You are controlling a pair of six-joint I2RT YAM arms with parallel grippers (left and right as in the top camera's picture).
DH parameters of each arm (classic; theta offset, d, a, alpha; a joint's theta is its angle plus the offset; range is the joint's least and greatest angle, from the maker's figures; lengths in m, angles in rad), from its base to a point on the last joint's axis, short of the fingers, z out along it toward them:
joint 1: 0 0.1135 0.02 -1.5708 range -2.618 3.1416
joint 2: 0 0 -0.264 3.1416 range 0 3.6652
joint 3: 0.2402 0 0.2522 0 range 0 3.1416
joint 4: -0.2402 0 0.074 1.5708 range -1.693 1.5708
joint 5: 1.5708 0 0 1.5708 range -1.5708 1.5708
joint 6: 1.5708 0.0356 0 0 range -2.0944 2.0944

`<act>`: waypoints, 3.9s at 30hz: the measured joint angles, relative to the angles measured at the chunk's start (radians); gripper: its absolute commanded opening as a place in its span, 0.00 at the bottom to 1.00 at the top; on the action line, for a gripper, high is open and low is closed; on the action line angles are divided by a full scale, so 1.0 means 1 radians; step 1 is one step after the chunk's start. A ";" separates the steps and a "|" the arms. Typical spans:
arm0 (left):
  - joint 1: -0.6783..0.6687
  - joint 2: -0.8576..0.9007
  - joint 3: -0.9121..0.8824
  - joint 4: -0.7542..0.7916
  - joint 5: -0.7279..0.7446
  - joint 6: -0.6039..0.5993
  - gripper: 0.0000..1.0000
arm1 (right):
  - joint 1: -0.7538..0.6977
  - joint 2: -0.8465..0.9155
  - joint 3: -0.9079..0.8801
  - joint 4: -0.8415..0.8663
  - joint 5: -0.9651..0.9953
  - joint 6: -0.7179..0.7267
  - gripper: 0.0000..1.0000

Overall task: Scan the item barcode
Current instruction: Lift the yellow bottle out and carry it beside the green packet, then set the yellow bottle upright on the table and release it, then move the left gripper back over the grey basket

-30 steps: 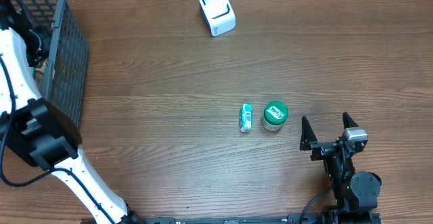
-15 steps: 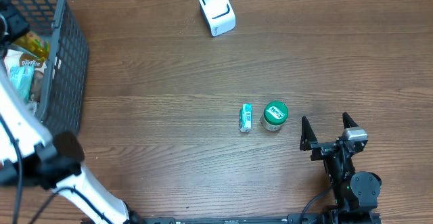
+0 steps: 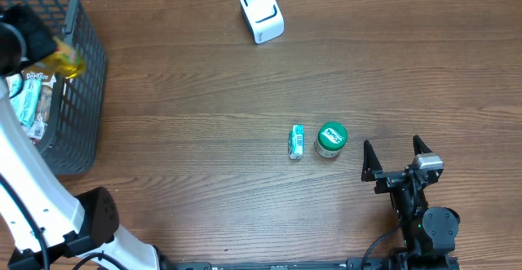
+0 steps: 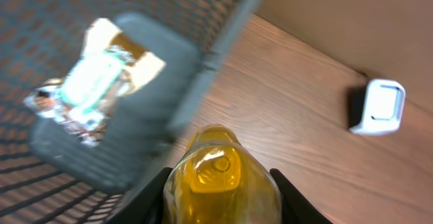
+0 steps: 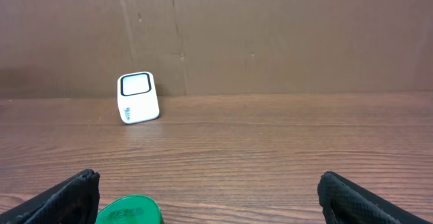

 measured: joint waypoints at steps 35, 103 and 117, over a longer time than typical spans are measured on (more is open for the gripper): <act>-1.028 -0.019 -1.021 0.675 -0.393 -0.438 0.31 | 0.000 0.000 0.000 0.000 0.000 0.000 1.00; -0.708 -0.154 -0.600 0.167 -0.526 -0.077 0.98 | 0.000 0.000 0.000 0.000 0.000 0.000 1.00; -0.395 -0.333 -0.597 0.324 -0.542 -0.127 1.00 | 0.000 0.000 0.000 0.000 0.000 0.000 1.00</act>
